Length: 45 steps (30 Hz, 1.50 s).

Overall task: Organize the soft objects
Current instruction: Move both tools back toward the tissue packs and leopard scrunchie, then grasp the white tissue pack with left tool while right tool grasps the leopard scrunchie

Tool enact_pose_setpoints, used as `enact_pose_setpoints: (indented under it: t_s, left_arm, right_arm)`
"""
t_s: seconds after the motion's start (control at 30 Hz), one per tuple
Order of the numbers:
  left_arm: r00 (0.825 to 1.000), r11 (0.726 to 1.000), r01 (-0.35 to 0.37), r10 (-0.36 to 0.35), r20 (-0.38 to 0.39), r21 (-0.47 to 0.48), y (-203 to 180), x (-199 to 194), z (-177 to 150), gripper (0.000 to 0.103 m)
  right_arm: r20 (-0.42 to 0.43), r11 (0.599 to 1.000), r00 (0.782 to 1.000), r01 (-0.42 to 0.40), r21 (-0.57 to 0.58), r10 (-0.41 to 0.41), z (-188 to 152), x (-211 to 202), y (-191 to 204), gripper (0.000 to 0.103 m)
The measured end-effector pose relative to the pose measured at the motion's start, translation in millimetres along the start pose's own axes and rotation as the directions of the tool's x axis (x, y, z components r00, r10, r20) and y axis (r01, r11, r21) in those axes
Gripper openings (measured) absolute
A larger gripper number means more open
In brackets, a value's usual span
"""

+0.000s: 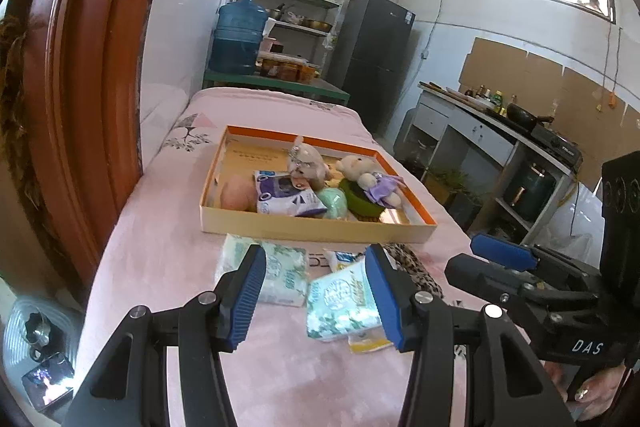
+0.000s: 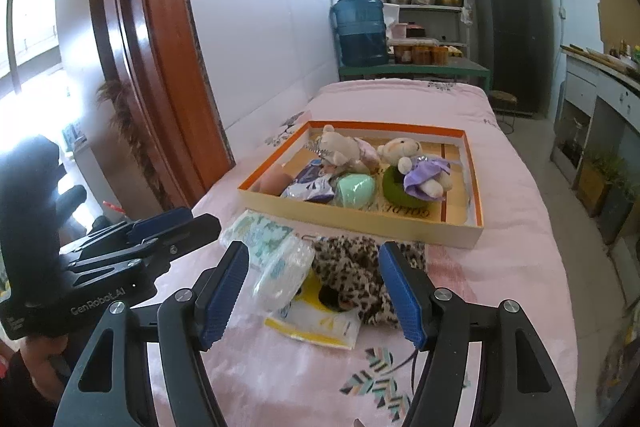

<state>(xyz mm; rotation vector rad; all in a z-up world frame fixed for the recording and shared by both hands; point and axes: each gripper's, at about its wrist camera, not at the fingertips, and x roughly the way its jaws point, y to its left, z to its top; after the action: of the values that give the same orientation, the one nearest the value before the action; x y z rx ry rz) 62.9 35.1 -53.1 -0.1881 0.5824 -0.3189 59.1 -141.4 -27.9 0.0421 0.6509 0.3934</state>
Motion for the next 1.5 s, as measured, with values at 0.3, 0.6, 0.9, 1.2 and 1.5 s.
enact_pose_setpoints:
  t_s: [0.3,0.6,0.9,1.2,1.5]
  left_arm:
    - [0.999,0.999,0.031,-0.030,-0.019,0.033,-10.1,-0.2,-14.1,0.052]
    - [0.996,0.992,0.074,-0.069,-0.052,0.099,-27.3,6.2,-26.8,0.052]
    - [0.989,0.978,0.104,-0.084,-0.118,0.178,-43.6,21.4,-38.8,0.052]
    - [0.990,0.919,-0.054,0.102,-0.102,0.390,-73.3,42.7,-44.7,0.052]
    - [0.970,0.827,-0.173,0.237,-0.054,0.535,-93.4,61.0,-50.1,0.052]
  right_arm:
    - [-0.018,0.997,0.999,0.034,0.075,-0.032,-13.4,-4.9,-20.2,0.069]
    - [-0.043,0.988,0.995,0.099,0.121,-0.094,-25.4,-5.8,-43.5,0.069]
    - [-0.063,0.981,0.994,0.100,0.166,-0.090,-32.1,-2.4,-55.0,0.069]
    - [-0.067,0.975,0.995,0.087,0.205,-0.075,-38.3,-0.6,-64.6,0.069]
    - [-0.061,0.971,0.996,0.075,0.226,-0.062,-40.2,-0.7,-70.9,0.069]
